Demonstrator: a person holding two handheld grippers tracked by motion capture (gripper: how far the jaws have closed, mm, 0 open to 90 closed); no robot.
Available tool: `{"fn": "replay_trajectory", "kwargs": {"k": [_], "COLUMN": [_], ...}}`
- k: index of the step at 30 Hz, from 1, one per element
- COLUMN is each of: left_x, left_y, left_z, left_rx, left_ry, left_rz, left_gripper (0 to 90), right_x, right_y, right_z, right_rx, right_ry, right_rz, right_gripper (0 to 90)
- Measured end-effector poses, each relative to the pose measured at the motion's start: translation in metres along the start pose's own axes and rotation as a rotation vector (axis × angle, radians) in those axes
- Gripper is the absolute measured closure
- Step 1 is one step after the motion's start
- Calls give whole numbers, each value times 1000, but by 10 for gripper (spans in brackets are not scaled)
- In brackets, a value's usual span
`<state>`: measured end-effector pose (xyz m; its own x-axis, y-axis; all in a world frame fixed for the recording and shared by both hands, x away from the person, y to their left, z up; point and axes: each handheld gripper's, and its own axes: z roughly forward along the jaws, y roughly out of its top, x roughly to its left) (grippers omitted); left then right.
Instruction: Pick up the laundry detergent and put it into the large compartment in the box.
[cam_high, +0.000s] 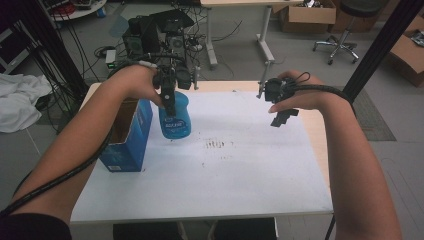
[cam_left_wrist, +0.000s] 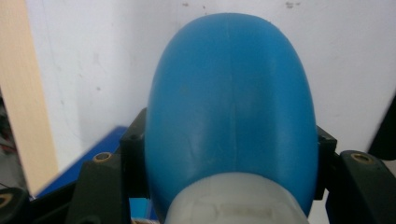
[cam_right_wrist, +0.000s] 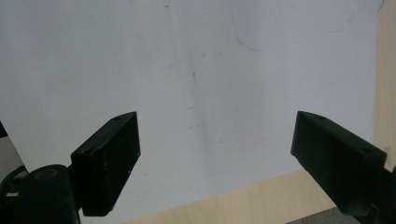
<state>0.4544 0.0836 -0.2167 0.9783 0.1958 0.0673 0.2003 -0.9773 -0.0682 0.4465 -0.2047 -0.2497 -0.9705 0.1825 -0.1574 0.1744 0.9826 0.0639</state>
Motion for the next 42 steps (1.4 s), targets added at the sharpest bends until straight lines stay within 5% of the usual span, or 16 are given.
{"fn": "replay_trajectory", "kwargs": {"k": [12,13,18,24,35,42], "left_x": [-14,-15,-12,-7,0,3], "left_y": [4,4,-1,-7,-34,-57], "left_z": [-23,-26,-30,-33,-75,-97], "left_rx": [0,-5,-37,-45,-122,-142], "left_ry": [-27,-36,-53,-82,-73,-75], "left_rz": [-195,-254,-398,-486,-719,-810], "left_gripper": [384,384,384,384,385,385], "right_x": [-2,-2,-1,1,6,5], "right_y": [4,4,5,6,7,8], "right_z": [4,4,4,3,4,4], "right_rx": [-6,-7,2,11,4,-3], "right_ry": [8,7,3,-9,-11,-10], "right_rz": [-23,-24,-37,-45,-70,-75], "right_gripper": [157,157,157,157,157,157]}}
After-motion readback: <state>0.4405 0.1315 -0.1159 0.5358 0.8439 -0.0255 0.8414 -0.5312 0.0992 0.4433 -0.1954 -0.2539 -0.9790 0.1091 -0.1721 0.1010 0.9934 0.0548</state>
